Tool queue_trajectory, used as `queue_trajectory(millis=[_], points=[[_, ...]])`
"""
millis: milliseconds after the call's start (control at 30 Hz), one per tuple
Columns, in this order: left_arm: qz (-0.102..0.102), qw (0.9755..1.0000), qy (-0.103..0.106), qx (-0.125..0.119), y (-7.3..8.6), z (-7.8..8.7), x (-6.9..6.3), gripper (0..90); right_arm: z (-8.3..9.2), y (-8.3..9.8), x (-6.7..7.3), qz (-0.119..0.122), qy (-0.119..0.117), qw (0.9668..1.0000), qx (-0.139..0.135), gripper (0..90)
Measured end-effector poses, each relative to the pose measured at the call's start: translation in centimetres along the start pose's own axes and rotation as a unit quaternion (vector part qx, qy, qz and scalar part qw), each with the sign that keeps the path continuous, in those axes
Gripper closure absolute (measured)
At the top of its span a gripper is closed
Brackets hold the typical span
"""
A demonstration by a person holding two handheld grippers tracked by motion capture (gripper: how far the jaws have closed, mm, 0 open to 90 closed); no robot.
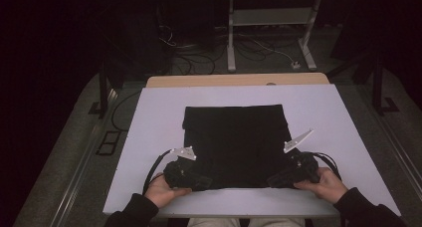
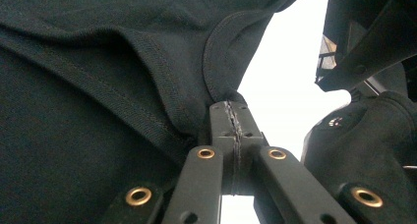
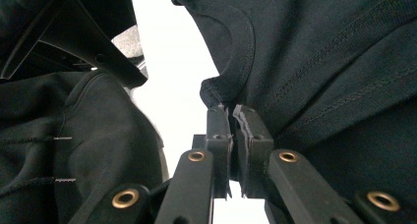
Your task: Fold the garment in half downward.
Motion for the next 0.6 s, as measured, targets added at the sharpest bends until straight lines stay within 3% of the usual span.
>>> queue_trajectory(millis=[600], points=[[-0.005, 0.9997, 0.003, 0.024, 0.77, 0.16, -0.4, 89.0, -0.14, 0.34, -0.1, -0.003, 0.004, 0.9999, 0.01, 82.9]])
Point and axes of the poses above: each handheld gripper's, and its own axes: z roughly backward along the jaws, y roughly out of its underside, x roughly to its left, the point moved 2 cm from there along -z, roughly forward along the jaws, and after that the axes turned 12 degrees about y, right-handed, at the moved point
